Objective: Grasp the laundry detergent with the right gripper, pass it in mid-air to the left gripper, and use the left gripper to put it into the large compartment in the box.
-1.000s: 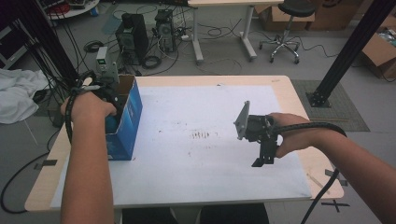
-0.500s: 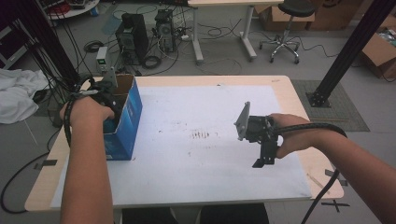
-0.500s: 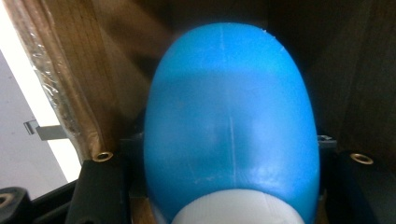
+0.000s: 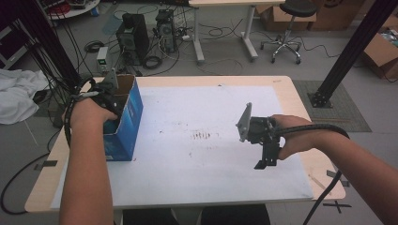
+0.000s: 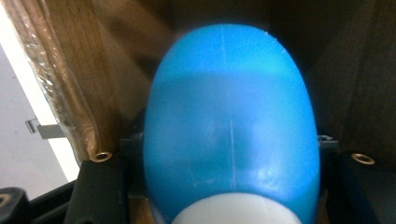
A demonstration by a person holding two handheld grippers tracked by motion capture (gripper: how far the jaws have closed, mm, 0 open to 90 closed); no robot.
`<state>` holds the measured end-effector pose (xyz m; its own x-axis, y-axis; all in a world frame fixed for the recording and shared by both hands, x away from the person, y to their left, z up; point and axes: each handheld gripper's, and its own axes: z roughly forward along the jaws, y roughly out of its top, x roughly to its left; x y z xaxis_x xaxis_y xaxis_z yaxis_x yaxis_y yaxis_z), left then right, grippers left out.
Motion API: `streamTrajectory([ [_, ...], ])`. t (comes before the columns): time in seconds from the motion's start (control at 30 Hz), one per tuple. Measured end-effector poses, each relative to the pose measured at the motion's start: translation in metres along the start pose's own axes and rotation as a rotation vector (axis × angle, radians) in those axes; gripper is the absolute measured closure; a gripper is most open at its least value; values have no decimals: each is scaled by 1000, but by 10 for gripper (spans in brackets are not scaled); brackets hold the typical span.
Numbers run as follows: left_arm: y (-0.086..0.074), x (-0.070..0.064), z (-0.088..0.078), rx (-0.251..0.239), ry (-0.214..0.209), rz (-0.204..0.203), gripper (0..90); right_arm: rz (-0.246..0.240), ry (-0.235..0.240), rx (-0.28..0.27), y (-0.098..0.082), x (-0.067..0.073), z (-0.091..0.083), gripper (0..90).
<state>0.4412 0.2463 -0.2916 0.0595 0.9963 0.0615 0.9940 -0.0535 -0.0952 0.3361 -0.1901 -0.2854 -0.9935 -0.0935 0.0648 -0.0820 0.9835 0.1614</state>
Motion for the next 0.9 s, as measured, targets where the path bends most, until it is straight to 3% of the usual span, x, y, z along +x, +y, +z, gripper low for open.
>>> streamTrajectory([
  [0.6, -3, -5, -8, -32, 29, 3, 347, 3, -2, -2, -2, 2, -1, 5],
  [0.9, -7, -5, -20, -54, 38, 14, 340, -4, -9, -11, -2, 3, -4, 5],
])
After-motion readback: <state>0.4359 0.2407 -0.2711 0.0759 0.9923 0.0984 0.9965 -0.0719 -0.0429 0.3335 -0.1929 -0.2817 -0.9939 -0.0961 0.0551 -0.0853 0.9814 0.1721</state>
